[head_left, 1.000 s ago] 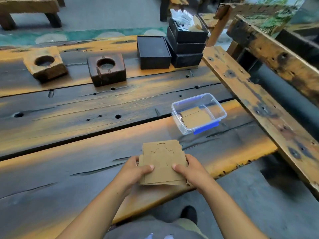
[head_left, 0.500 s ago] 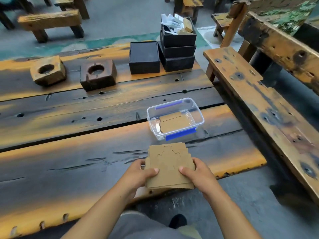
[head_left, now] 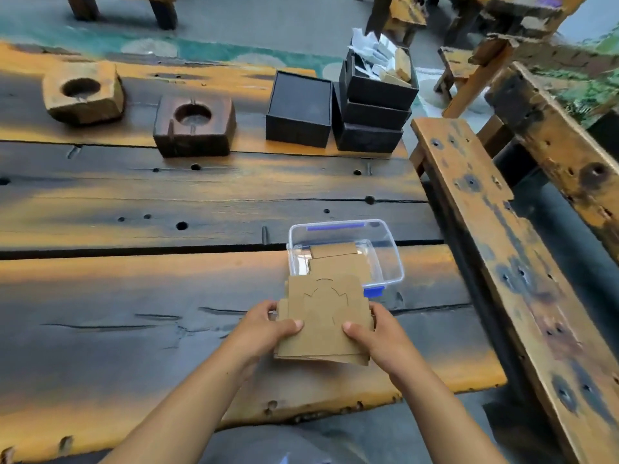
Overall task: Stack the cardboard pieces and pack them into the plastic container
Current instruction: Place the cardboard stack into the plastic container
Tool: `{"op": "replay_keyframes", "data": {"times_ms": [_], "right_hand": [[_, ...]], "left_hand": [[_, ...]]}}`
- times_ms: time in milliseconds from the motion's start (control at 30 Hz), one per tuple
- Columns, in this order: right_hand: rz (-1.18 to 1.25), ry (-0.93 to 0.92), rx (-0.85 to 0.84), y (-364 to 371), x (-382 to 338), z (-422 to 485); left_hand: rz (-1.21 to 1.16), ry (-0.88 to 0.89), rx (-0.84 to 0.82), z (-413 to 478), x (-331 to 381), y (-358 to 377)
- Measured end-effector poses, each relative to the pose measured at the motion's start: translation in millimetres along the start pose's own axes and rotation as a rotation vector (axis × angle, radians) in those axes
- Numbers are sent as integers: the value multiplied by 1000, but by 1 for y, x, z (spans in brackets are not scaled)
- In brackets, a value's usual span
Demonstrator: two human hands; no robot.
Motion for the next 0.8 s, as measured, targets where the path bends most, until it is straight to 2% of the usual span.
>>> {"op": "replay_keyframes", "data": {"times_ms": [133,267,633,800], "right_hand": [[-6,6,-19,-4,-17,24],[-46,5,-56,-8,-38,49],[-124,-27,-130,-71,-74,142],[-138,22,-135,-71,-71,172]], "left_hand": [[-115,-33,31,20,10,2],[-131,-14,92,41,29,1],[50,22,225,102,62,55],[117,11,257,129,68,63]]}}
Point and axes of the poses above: each hand's wrist, its own z-axis towards the middle knuckle, its own y-axis out of the palm, x = y × z, the point moved 6 cm from there along z, towards the middle knuckle, and after that the axes turned 8 degrees about y, right-handed, at the moved point
